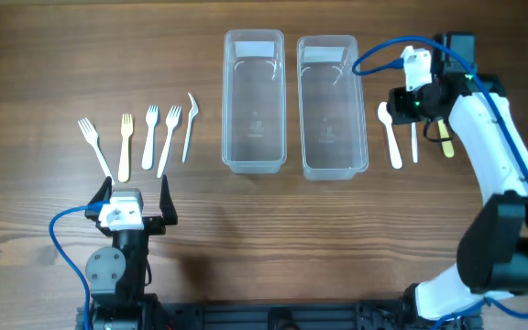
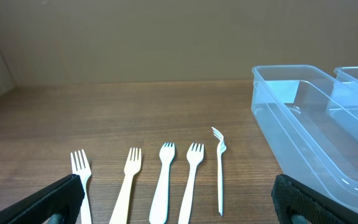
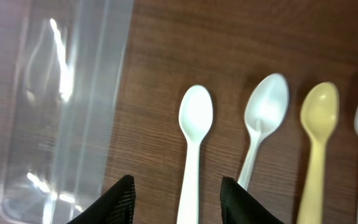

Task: Pack container
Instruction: 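Move the right gripper to the leftmost white spoon and grasp it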

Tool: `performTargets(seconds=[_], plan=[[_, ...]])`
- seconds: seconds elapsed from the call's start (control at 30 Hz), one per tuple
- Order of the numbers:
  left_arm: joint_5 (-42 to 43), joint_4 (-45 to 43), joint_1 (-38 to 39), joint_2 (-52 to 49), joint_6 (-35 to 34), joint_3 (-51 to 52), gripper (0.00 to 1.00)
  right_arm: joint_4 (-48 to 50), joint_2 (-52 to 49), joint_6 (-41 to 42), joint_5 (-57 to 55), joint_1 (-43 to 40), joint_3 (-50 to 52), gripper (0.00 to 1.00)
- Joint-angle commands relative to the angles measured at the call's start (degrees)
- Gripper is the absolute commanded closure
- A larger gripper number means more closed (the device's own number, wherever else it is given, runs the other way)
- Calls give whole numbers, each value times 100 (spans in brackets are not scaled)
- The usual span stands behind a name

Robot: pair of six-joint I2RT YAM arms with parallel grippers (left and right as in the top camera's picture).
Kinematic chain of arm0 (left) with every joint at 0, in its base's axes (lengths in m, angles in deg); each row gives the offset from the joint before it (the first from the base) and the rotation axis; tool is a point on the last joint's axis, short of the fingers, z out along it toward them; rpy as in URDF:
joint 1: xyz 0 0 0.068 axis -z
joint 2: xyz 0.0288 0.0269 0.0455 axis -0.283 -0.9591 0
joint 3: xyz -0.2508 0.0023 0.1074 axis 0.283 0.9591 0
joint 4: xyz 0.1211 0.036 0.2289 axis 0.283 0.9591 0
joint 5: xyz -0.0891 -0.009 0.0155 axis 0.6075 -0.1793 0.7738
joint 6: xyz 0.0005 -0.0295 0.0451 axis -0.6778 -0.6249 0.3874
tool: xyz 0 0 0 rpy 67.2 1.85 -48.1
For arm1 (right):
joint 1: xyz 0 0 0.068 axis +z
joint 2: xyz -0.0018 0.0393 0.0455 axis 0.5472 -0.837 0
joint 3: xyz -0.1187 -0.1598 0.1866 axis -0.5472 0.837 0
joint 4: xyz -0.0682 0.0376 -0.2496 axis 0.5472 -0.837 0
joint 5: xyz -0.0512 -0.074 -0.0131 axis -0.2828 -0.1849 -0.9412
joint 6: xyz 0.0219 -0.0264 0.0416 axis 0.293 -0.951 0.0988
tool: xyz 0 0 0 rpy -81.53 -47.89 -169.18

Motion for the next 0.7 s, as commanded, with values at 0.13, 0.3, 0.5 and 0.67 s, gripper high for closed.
performTargets(seconds=[0.13,0.3,0.5,0.67], plan=[[90,-20,-35,42,85,48,0,105,-809,-42,-98,-13,96,57],[90,-20,-35,42,85,48,0,160,-1095,-39,-98,-13,96,59],[90,-20,-35,42,85,48,0,179,-1311,-46,-125,-15,96,60],[90,-20,-35,42,85,48,0,240,-1504,-37,-227,-17,96,60]])
